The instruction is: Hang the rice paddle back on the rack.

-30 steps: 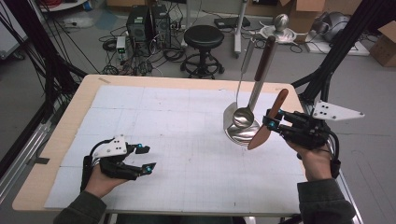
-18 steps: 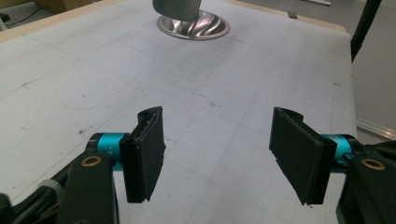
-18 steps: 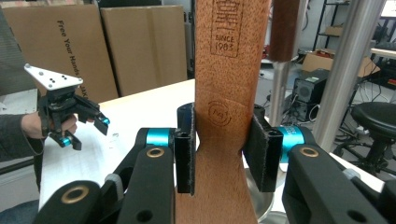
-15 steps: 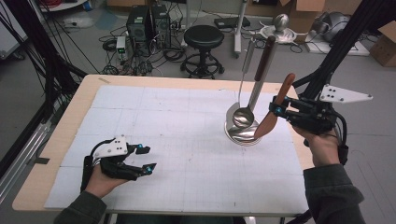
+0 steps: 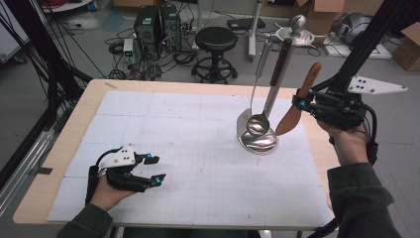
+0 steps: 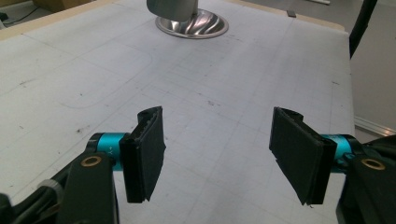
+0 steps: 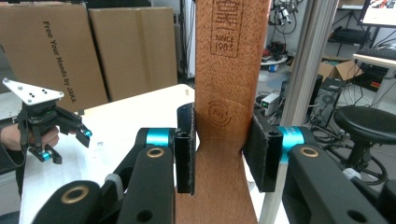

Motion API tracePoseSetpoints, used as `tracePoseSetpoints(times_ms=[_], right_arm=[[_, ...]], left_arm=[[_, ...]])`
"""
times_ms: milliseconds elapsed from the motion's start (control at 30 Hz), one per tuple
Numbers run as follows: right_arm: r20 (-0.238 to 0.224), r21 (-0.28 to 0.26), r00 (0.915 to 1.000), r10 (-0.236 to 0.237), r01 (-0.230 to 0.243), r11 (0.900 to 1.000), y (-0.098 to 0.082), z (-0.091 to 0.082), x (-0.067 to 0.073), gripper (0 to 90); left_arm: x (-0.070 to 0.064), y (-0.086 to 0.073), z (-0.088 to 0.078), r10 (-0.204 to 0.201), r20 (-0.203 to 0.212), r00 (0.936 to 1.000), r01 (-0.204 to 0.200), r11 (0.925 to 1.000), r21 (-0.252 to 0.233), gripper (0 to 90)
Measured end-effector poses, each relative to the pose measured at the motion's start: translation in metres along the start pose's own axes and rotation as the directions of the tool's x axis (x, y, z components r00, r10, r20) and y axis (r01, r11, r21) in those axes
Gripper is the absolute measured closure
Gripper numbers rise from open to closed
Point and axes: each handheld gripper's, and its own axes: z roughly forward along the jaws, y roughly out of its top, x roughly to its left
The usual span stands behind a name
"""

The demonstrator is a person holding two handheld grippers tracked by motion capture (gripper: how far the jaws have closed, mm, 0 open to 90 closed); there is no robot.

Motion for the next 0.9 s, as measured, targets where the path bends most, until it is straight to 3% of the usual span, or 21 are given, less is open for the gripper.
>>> tracePoseSetpoints(times_ms=[900], right_arm=[[0.029,0.004,0.9995,0.010,-0.010,1.000,0.024,0.003,-0.020,66.9]], left_arm=[[0.000,-0.001,0.000,-0.007,0.000,1.0000,0.007,1.0000,0.001,36.0]])
